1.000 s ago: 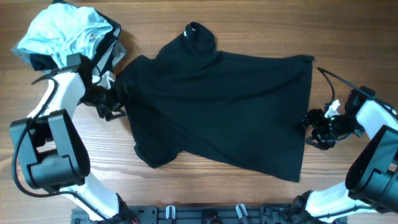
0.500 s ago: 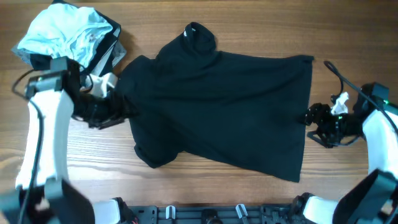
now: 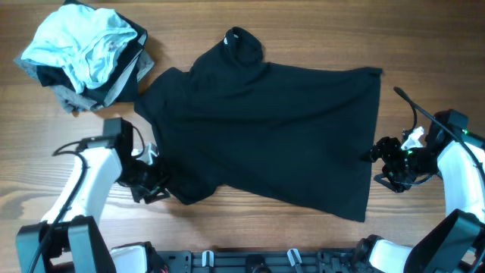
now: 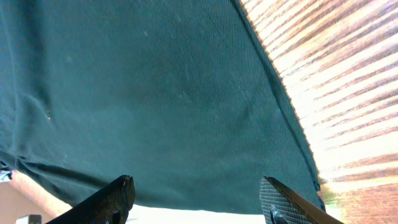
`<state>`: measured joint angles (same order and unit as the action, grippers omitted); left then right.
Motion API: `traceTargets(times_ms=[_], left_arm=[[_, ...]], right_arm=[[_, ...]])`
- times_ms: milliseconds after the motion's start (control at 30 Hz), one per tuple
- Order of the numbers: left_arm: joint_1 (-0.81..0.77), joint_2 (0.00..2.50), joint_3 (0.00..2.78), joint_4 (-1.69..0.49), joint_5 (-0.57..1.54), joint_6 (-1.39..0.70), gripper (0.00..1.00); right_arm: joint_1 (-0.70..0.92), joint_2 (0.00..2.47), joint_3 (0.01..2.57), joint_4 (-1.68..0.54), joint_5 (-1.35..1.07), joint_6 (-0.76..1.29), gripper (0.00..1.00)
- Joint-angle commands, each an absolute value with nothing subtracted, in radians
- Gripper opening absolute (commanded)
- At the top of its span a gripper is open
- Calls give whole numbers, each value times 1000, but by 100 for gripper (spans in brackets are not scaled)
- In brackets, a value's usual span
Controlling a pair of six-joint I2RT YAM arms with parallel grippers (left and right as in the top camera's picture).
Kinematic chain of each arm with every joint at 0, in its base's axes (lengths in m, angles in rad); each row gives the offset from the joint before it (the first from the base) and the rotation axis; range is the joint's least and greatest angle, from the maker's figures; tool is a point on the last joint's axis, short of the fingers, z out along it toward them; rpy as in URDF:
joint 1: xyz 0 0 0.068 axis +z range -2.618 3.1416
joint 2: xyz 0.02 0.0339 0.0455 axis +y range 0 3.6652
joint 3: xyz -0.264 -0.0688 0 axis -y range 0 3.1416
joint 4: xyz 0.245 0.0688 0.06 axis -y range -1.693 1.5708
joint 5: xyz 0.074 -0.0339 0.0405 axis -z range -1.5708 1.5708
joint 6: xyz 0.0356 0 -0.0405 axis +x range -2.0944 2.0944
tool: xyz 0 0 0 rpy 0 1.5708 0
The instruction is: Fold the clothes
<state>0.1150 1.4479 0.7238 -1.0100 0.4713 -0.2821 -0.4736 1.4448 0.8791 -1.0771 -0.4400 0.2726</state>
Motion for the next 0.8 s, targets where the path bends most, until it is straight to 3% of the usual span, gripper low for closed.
traceTargets(times_ms=[0,133,333,500,567,767], left_arm=[[57,1454,666,-941,385,-413,44],[6,1455,632,-930,383,-433,49],[-15,1463,604,-871,368,-480,46],[-15,1463,604,-796,373,-564,22],[-15,1463,604,-801,433,-567,4],[-1,1462,714,-958,532,-447,4]], right_arm=[[-469,1436,875,-1078,-427,291,69],[-469,1436,875,-1082,-427,289,69],[-469,1436,875,-1074,-426,291,70],[-469,1436,875,-1073,-426,290,69],[-469,1436,875,-1083,-426,287,69],[-469,1436,875,-1105,-426,281,69]])
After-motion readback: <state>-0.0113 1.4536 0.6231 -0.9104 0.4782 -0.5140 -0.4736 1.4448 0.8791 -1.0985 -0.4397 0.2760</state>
